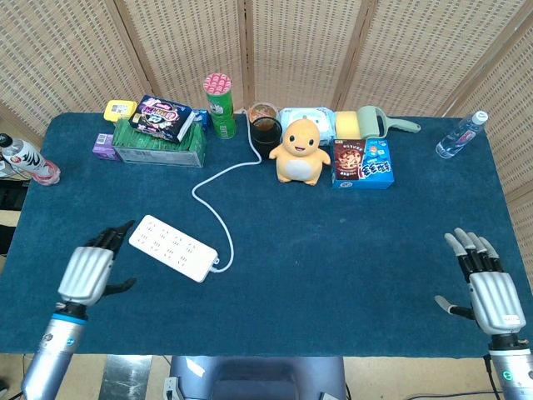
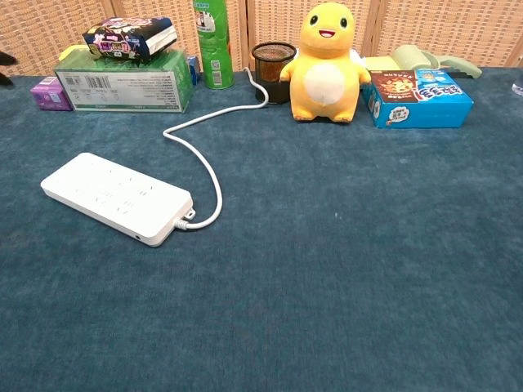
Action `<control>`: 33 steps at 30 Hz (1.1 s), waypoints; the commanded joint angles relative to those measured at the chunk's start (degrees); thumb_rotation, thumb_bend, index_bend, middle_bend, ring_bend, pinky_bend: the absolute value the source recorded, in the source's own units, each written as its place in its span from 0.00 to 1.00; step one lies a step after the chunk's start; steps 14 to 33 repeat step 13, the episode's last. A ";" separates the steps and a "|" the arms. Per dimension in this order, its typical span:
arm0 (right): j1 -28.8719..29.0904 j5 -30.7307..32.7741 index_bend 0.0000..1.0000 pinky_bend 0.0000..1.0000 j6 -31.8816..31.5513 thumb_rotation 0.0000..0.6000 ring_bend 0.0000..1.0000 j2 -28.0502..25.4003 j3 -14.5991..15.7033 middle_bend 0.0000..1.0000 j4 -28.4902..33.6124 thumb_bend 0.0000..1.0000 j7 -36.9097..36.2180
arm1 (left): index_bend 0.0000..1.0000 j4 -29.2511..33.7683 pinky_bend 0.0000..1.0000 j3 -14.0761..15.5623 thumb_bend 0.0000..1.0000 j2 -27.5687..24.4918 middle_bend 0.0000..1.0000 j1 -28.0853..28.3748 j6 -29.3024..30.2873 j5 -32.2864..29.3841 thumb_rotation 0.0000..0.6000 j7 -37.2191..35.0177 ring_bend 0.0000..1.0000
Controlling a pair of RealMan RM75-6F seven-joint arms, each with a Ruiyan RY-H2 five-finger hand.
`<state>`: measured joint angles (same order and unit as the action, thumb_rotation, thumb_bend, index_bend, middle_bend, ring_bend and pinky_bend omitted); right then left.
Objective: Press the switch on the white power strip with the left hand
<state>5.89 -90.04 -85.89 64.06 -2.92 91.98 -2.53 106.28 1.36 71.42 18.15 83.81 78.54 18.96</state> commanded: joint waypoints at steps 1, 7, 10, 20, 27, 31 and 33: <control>-0.10 0.14 0.00 0.00 -0.22 1.00 0.00 0.08 -0.11 0.00 0.12 0.00 0.53 | 0.00 -3.57 0.12 1.73 0.10 -2.78 0.00 -4.90 5.20 2.40 1.00 -5.78 0.00; -0.33 0.03 0.00 0.00 -0.98 1.00 0.00 0.24 -0.33 0.00 0.24 0.00 2.09 | 0.00 -7.23 0.09 2.60 0.10 -4.95 0.00 -10.43 8.92 1.87 1.00 -13.55 0.00; -0.41 0.02 0.00 0.00 -1.16 1.00 0.00 0.23 -0.37 0.00 0.36 0.00 2.26 | 0.00 -8.47 0.09 2.58 0.10 -5.23 0.00 -11.47 8.81 1.96 1.00 -15.71 0.00; -0.52 0.26 0.00 0.00 -1.43 1.00 0.00 0.13 -0.58 0.00 0.46 0.00 2.30 | 0.00 -8.64 0.09 2.65 0.10 -6.03 0.00 -11.86 7.55 2.12 1.00 -17.00 0.00; -0.52 0.26 0.00 0.00 -1.43 1.00 0.00 0.13 -0.58 0.00 0.46 0.00 2.30 | 0.00 -8.64 0.09 2.65 0.10 -6.03 0.00 -11.86 7.55 2.12 1.00 -17.00 0.00; -0.52 0.26 0.00 0.00 -1.43 1.00 0.00 0.13 -0.58 0.00 0.46 0.00 2.30 | 0.00 -8.64 0.09 2.65 0.10 -6.03 0.00 -11.86 7.55 2.12 1.00 -17.00 0.00; -0.52 0.26 0.00 0.00 -1.43 1.00 0.00 0.13 -0.58 0.00 0.46 0.00 2.30 | 0.00 -8.64 0.09 2.65 0.10 -6.03 0.00 -11.86 7.55 2.12 1.00 -17.00 0.00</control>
